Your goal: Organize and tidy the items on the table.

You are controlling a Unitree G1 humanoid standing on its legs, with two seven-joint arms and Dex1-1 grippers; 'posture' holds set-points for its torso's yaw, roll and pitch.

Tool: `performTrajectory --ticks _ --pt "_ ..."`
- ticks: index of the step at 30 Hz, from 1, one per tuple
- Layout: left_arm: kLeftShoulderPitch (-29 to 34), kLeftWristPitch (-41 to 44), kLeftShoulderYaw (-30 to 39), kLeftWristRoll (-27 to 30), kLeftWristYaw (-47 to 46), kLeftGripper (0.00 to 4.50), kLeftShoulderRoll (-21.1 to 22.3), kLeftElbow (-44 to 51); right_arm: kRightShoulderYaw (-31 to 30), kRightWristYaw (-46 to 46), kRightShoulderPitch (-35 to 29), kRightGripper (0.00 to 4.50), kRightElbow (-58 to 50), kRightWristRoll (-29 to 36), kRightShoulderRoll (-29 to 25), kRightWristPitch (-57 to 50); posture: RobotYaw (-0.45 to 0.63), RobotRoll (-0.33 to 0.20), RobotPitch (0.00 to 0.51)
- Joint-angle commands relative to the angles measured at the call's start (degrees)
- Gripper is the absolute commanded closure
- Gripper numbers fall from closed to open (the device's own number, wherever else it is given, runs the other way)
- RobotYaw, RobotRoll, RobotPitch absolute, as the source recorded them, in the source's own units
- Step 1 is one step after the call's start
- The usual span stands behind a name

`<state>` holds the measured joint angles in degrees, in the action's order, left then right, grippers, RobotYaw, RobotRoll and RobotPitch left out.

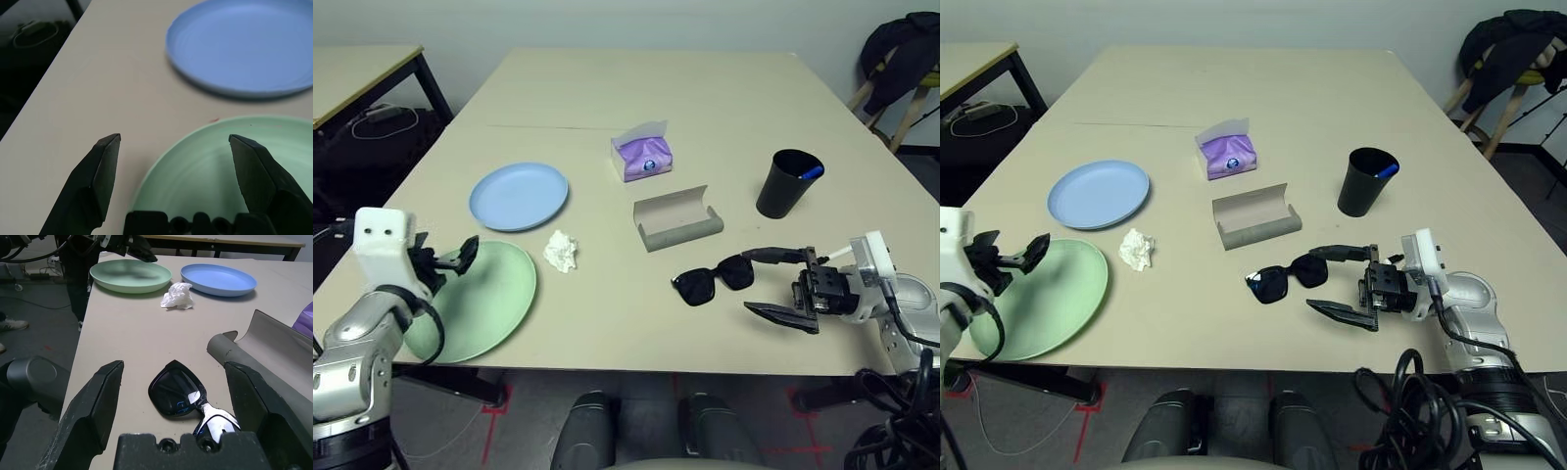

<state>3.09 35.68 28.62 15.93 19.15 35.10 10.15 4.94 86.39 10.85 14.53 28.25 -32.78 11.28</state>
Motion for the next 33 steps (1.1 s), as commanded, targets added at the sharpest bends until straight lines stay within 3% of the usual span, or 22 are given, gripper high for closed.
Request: performTrajectory --ticks 1,16,30,33 --pt "0.16 1.05 0.14 -0.67 -0.71 0.00 0.39 -1.05 -0.68 0.35 -0.01 0.03 0.07 -0.11 -0.36 -0.44 0.13 0.000 0.061" --pt "-0.38 -1.01 0.11 -3.22 -1.89 0.00 1.91 -7.02 -0.79 0.31 -0.56 0.03 -0.03 -0.85 -0.61 -0.21 0.13 0.000 0.069" --pt "-1.72 13.32 -0.38 2.65 1.75 0.00 2.11 -5.96 -0.50 -0.27 -0.72 0.03 0.00 -1.45 -0.53 0.55 0.12 0.000 0.075" --pt "-2.08 14.43 -0.44 3.33 2.51 0.62 2.24 -5.49 -0.43 -0.32 -0.68 0.00 0.05 -1.49 -0.47 0.68 0.12 0.000 0.075"
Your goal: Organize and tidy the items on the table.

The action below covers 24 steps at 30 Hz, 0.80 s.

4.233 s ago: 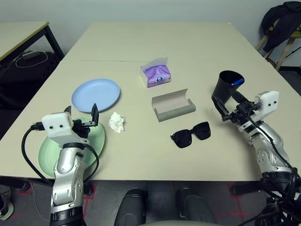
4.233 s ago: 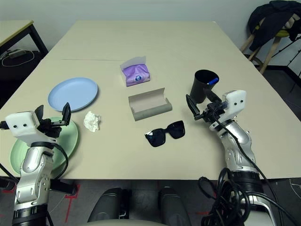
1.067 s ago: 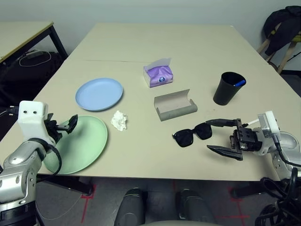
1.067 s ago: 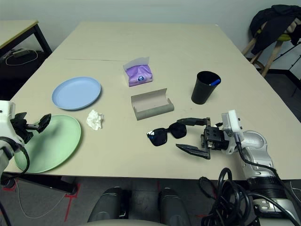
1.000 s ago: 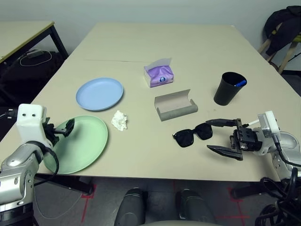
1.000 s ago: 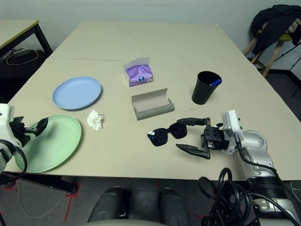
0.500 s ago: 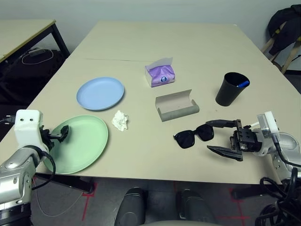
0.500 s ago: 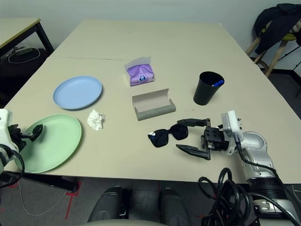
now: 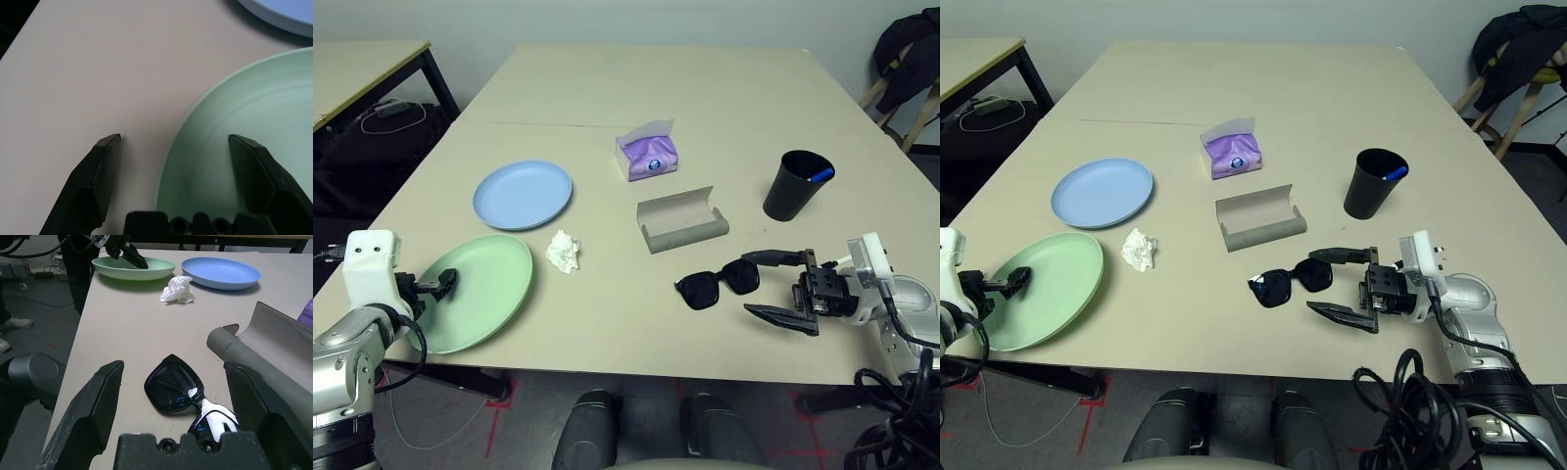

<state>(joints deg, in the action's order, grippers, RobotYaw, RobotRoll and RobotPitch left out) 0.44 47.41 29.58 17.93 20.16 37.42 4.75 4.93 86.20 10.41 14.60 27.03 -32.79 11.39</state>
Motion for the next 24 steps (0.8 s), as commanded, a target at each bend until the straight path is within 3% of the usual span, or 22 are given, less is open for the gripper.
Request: performTrajectory --ticks 1,7,11,24 --pt "0.60 2.92 -1.47 1.50 1.82 0.97 -0.05 0.40 -0.39 -0.17 -0.22 0.00 0.01 -0.28 -0.40 0.61 0.12 0.000 0.075" --pt "0.16 3.89 -1.49 1.76 2.58 3.28 -0.06 1.90 -0.32 -0.38 -0.24 0.00 -0.05 -0.18 -0.23 0.71 0.12 0.000 0.075" --pt "-0.02 4.17 -1.62 2.13 3.29 4.48 0.17 2.59 -0.41 -0.62 -0.31 0.00 -0.08 -0.36 -0.17 0.87 0.12 0.000 0.075" --pt "-4.69 7.48 2.56 8.70 7.16 4.48 3.00 4.17 -0.69 -1.28 0.05 0.00 0.41 -0.92 -0.13 1.50 0.12 0.000 0.075"
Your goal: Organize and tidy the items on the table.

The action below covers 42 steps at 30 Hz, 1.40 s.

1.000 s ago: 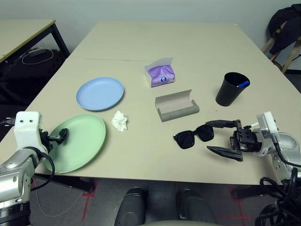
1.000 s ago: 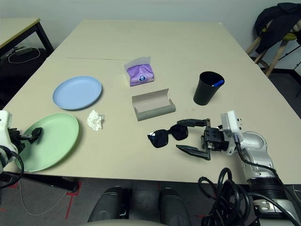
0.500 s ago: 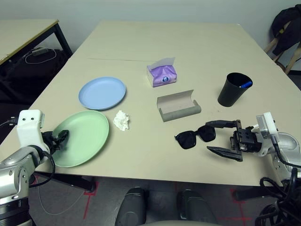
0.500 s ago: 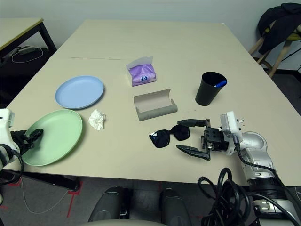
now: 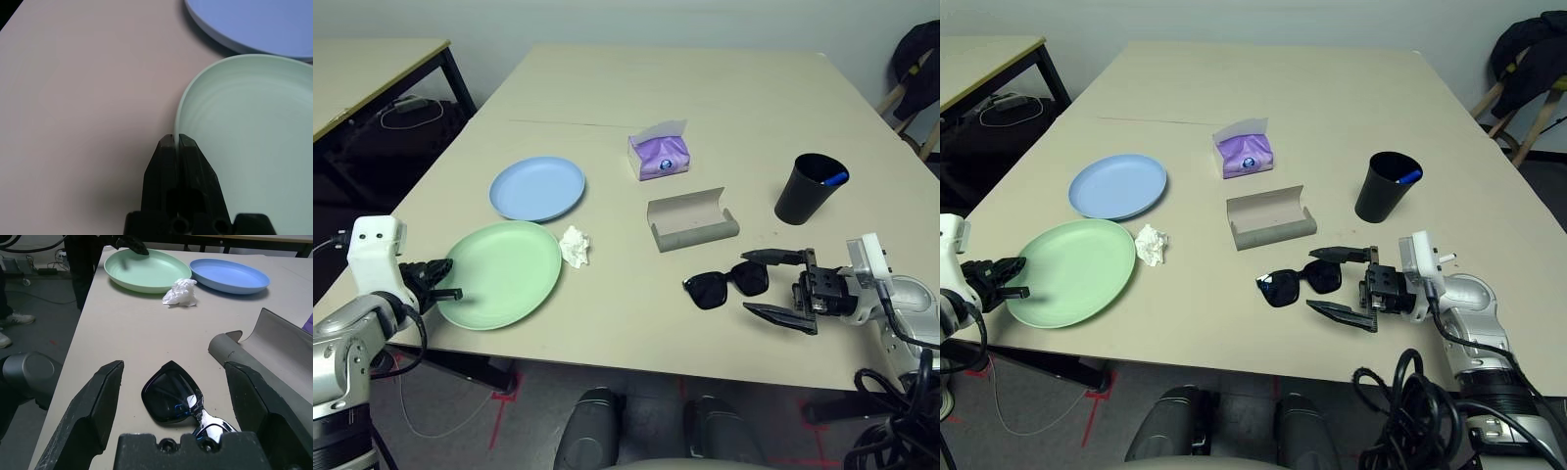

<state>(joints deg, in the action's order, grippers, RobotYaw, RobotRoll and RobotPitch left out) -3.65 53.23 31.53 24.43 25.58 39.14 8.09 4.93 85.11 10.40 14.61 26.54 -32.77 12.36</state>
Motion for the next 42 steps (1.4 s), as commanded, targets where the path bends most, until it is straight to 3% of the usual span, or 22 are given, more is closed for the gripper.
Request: performTrajectory --ticks 1,12,14,24,33,42 --pt "-0.72 2.36 0.78 3.05 2.44 4.48 1.75 1.14 -0.69 -0.20 0.13 0.00 0.50 -0.49 -0.12 0.57 0.12 0.000 0.075" --pt "4.61 8.97 4.27 11.78 13.37 4.48 10.65 3.46 -0.74 -0.40 0.23 0.00 0.61 -0.71 -0.01 0.72 0.13 0.000 0.073" --pt "2.83 9.36 5.93 12.81 12.30 4.48 10.53 2.28 -0.80 -0.37 0.30 0.00 0.74 -0.76 -0.01 0.76 0.13 0.000 0.072" --pt "-13.69 6.51 7.76 11.15 -3.60 4.48 2.07 -1.66 -1.10 -0.56 0.65 0.00 1.08 -0.94 0.17 1.16 0.13 0.000 0.068" --pt "-21.51 -4.90 -3.28 -1.02 -17.30 4.48 -5.23 -7.10 -1.12 -1.28 -0.02 0.00 0.35 -0.95 -0.06 1.38 0.13 0.000 0.068" --pt "-29.28 -13.21 -7.43 -8.16 -24.84 4.48 -9.35 -18.00 -1.30 -1.93 -0.85 0.00 -0.47 -0.88 -0.26 1.30 0.09 0.000 0.071"
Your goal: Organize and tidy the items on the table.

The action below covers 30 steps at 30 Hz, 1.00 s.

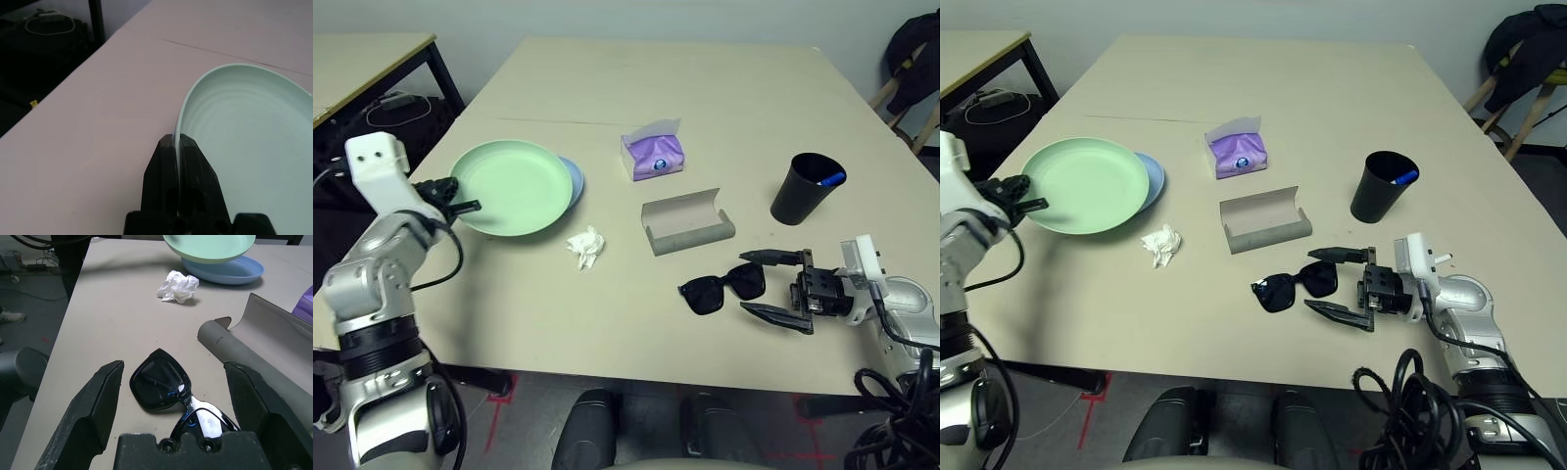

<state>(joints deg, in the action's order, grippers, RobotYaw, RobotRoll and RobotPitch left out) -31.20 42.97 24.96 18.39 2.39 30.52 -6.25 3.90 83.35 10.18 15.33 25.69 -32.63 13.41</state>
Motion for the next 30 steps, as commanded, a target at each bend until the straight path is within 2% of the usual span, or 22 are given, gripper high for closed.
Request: performTrajectory --ticks 1,8,16,20,24,28,29,30 --pt "-2.57 -4.13 -1.62 -3.13 -2.34 4.48 -0.98 -5.07 -0.28 -0.31 -0.79 0.00 -1.39 -0.01 -0.42 0.20 0.09 0.000 0.072" --pt "-6.29 -9.51 -5.03 -6.97 -4.67 4.48 -3.99 -13.23 -0.26 -1.03 -1.58 0.00 -2.39 0.08 -0.41 0.03 0.07 0.000 0.073" --pt "-6.87 -11.73 -6.19 -8.07 -5.00 4.48 -5.36 -16.31 -0.13 -1.54 -2.34 0.00 -3.03 0.20 -0.69 0.01 0.07 0.000 0.073" --pt "-6.60 -12.62 -7.00 -8.91 -4.01 3.34 -4.38 -15.19 -0.13 -1.55 -2.37 0.00 -3.10 0.22 -0.79 -0.09 0.07 0.000 0.073" --pt "-6.04 -12.03 -6.43 -8.28 -2.92 1.83 -3.88 -11.68 -0.16 -1.53 -2.34 0.00 -3.15 0.21 -0.82 -0.17 0.07 0.000 0.073" --pt "-3.32 -8.91 -5.31 -5.59 0.31 0.26 -3.29 -3.04 -0.19 -1.43 -2.18 0.00 -3.22 0.30 -0.86 -0.35 0.08 0.000 0.077" --pt "-2.25 -7.24 -4.77 -3.93 1.84 0.04 -3.14 -0.11 -0.20 -1.44 -2.12 0.00 -3.28 0.33 -0.89 -0.45 0.08 0.000 0.077" --pt "-1.20 -5.26 -4.26 -1.95 3.56 0.04 -2.97 2.81 -0.18 -1.38 -2.05 0.00 -3.27 0.38 -0.95 -0.52 0.09 0.000 0.079"
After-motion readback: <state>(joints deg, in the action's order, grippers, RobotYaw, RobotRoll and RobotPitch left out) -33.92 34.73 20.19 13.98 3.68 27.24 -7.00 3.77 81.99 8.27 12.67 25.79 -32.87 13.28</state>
